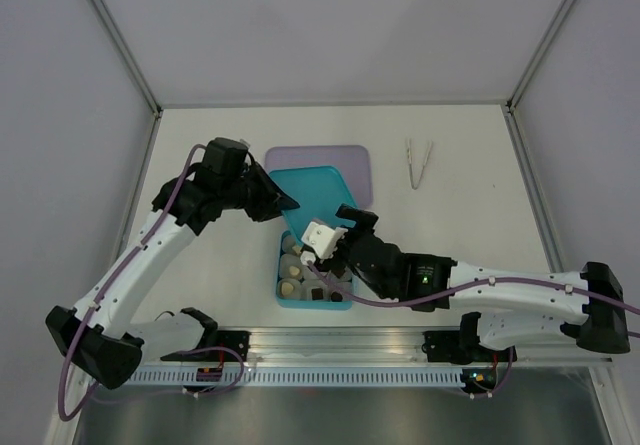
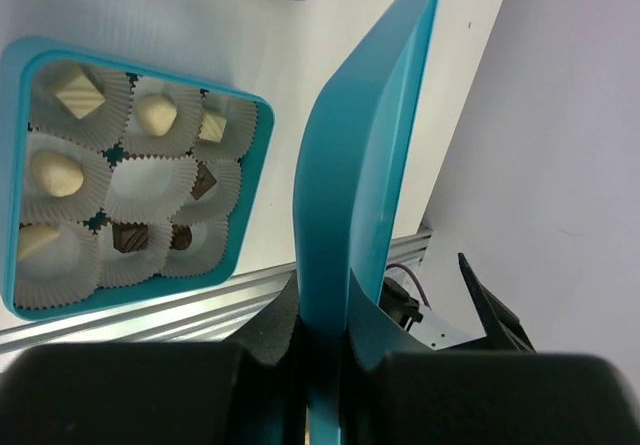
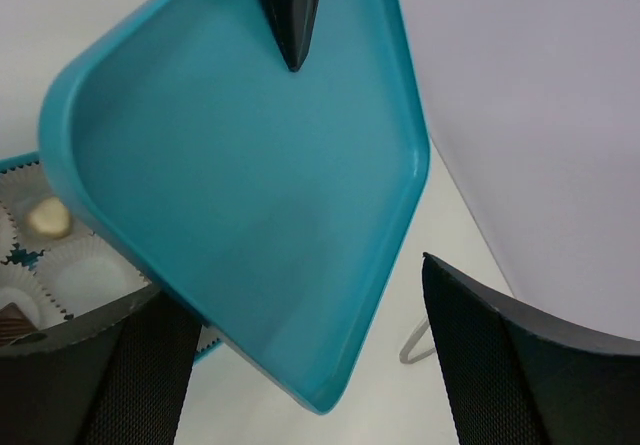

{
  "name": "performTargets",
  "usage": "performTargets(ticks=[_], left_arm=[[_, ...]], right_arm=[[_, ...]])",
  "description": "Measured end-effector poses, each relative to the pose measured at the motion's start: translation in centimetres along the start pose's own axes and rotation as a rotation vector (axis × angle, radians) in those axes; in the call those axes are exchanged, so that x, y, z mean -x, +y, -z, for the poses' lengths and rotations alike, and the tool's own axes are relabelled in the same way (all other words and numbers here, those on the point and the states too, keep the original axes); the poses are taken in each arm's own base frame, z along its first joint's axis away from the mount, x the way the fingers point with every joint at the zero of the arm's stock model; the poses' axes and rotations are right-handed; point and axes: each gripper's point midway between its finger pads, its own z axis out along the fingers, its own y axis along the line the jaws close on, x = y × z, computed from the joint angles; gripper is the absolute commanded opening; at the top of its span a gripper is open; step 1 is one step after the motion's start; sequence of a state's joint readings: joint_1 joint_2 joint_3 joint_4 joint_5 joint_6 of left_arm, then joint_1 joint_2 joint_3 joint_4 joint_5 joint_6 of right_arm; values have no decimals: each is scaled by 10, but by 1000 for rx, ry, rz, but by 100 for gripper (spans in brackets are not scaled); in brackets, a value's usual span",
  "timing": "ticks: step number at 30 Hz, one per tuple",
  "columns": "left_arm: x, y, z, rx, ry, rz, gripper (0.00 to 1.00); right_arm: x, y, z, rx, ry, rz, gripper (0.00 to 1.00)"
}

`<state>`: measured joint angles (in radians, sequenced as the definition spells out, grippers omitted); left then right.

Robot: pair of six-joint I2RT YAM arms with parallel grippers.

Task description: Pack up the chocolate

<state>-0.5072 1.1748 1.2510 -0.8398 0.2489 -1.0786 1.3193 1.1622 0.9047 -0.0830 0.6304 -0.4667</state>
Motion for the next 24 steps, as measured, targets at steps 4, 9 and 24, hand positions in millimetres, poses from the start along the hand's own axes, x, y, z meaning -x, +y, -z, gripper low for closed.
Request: performTargets(ticks=[4, 9, 24], left_arm=[[-7, 5, 8, -14, 3, 39, 2], [-6, -2, 22, -58, -29, 84, 3], [-7, -1, 30, -58, -39, 20, 100]], right_arm=[[0, 4, -7, -14, -12, 55, 76], [-3, 18, -15, 25, -11, 116, 27], [6, 20, 10, 86, -44, -196, 0]])
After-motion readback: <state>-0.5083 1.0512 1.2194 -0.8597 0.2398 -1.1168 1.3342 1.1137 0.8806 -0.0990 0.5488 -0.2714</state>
